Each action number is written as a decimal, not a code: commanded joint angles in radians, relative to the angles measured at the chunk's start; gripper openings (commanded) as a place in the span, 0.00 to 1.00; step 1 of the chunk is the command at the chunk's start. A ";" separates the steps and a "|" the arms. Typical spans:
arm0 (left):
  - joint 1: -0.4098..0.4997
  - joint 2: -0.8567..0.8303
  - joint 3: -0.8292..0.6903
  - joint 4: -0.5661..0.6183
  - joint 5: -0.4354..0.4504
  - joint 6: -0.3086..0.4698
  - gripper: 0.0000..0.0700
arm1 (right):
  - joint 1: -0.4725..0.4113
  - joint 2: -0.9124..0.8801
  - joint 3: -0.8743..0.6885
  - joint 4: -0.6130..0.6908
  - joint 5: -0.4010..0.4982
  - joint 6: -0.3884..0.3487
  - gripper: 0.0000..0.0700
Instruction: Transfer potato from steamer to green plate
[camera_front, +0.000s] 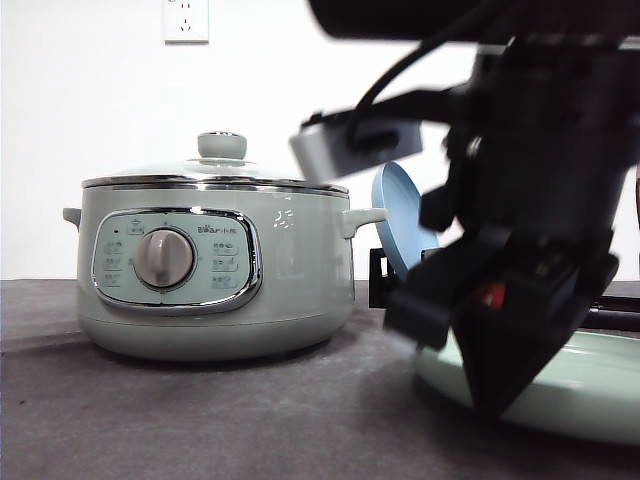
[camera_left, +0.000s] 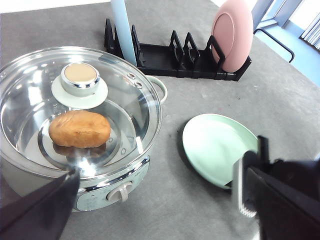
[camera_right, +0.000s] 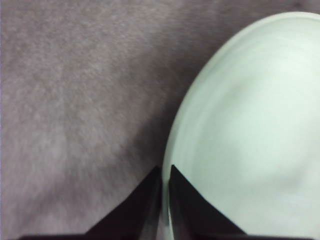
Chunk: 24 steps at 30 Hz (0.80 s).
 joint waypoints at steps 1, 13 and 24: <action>-0.004 0.007 0.025 0.005 0.007 0.001 1.00 | 0.018 0.033 0.010 0.014 0.000 0.001 0.01; -0.004 0.008 0.025 0.006 0.007 0.002 1.00 | 0.019 -0.020 0.026 0.013 -0.002 0.008 0.51; -0.004 0.011 0.025 0.013 0.007 0.005 1.00 | -0.080 -0.254 0.199 -0.135 -0.240 0.014 0.61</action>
